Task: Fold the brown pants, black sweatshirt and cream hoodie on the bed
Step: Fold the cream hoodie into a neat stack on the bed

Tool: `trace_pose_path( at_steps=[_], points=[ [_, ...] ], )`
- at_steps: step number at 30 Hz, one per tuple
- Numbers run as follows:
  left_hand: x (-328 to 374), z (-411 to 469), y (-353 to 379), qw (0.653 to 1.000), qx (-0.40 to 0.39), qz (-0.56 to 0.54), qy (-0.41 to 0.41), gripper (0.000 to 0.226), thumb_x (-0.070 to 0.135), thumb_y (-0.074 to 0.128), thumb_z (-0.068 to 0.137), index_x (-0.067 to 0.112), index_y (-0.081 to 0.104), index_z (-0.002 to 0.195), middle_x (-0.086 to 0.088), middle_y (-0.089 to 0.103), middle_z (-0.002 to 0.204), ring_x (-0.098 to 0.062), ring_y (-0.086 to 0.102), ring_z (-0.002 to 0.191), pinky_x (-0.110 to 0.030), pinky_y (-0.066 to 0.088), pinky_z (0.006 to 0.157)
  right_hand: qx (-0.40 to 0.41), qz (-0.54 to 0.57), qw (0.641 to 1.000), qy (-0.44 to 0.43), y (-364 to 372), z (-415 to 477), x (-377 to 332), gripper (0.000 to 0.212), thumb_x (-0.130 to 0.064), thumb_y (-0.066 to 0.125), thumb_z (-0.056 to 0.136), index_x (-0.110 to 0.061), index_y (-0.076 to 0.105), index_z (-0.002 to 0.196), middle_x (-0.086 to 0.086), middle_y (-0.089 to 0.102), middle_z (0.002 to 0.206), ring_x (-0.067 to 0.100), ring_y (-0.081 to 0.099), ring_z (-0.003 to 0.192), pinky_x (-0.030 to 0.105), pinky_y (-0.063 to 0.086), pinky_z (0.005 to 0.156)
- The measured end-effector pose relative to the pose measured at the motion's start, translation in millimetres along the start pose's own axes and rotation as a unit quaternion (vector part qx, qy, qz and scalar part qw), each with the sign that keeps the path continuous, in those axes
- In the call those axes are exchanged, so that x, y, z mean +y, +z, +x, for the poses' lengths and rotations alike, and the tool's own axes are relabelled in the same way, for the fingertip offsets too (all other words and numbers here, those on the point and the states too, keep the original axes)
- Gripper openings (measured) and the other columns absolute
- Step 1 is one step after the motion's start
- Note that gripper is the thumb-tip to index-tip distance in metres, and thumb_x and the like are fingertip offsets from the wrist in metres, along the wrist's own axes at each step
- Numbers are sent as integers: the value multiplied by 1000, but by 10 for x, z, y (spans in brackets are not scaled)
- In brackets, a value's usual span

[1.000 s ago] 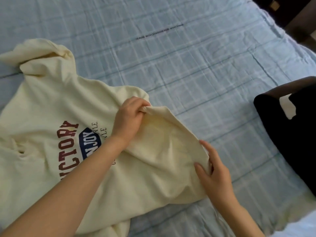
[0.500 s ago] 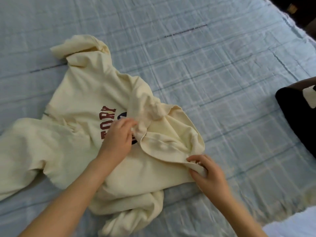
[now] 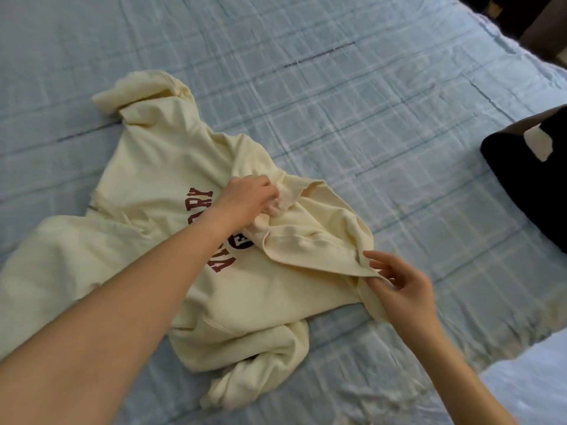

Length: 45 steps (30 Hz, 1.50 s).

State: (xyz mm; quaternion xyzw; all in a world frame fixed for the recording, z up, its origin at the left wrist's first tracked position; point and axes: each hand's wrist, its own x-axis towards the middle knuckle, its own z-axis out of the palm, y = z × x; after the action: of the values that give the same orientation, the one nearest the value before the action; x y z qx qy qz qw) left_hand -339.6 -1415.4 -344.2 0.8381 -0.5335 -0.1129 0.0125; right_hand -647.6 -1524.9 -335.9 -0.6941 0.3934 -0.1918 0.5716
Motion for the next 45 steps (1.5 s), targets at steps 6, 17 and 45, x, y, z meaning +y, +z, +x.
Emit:
trace_pose_path(
  at_steps=[6,17,45],
  points=[
    [-113,41,53,992,-25,-120,-2,34,27,69,87,34,65,120,17,55,120,-10,52,109,-30,36,90,-25,-21,999,22,-110,146,35,40,6,69,84,-33,79,89,-14,76,86,1,65,72,8,47,63],
    [223,453,-73,883,147,-420,-150,12,32,55,98,26,65,93,19,64,80,11,56,71,-6,40,64,-75,54,990,102,-497,714,-121,21,3,73,84,-17,80,89,-1,78,90,4,71,82,13,53,74],
    [1361,1590,898,983,97,-39,-153,60,44,27,97,26,25,154,0,24,161,-24,19,149,-53,14,119,-104,-483,850,-183,-269,1736,674,61,-43,38,97,-28,30,156,-1,23,164,22,17,153,51,17,122]
  ],
)
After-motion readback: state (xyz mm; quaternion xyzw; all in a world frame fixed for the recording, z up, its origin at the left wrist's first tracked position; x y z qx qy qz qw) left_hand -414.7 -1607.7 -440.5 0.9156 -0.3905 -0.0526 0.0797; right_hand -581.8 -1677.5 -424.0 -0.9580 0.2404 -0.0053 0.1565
